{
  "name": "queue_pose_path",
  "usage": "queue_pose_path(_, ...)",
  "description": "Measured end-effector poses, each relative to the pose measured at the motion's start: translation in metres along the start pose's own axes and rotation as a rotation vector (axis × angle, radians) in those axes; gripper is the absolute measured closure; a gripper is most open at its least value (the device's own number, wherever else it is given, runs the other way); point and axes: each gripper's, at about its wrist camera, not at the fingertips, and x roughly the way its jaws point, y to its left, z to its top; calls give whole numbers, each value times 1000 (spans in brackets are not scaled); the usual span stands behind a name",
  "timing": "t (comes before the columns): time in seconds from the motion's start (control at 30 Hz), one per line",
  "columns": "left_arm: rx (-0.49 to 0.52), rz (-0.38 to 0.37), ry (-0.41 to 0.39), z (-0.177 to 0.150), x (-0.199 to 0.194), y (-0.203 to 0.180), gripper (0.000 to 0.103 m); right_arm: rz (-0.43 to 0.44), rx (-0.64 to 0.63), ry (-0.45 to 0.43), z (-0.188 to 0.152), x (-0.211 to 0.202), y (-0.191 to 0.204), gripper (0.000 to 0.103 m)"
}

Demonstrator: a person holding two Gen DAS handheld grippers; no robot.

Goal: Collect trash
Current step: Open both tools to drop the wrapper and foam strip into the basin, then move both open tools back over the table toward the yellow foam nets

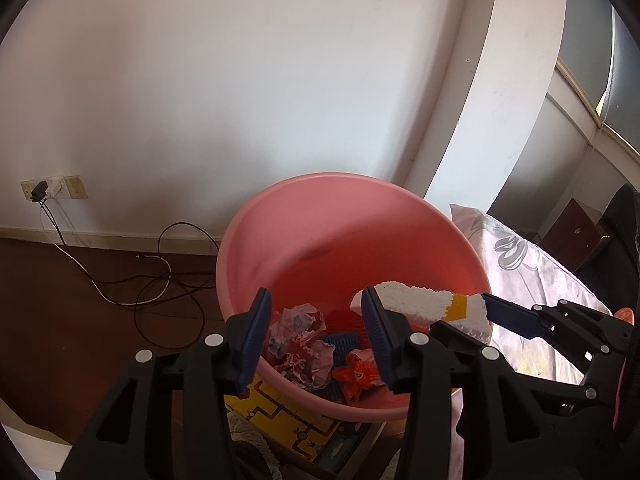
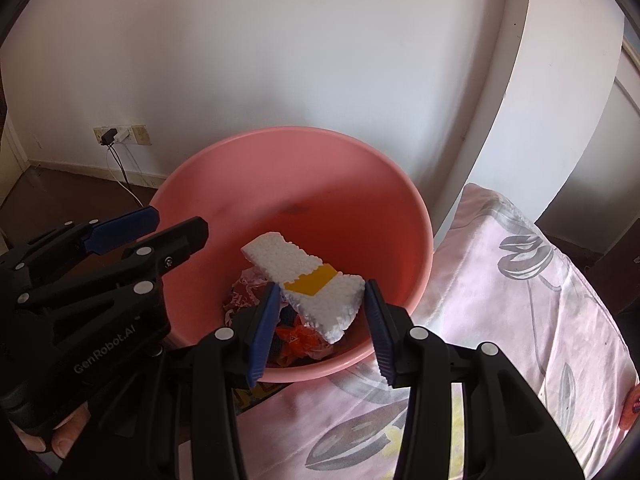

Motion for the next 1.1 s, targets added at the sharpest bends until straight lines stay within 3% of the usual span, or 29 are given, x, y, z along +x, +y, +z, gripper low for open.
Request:
queue_pose_path(0.6, 15, 9, -24, -3, -21, -9, 56, 57, 45, -43, -3, -20, -12, 58)
queue_pose_path(1.1, 82, -50, -14, -22, -40, -40, 56, 56, 118, -89, -45, -66, -30, 58)
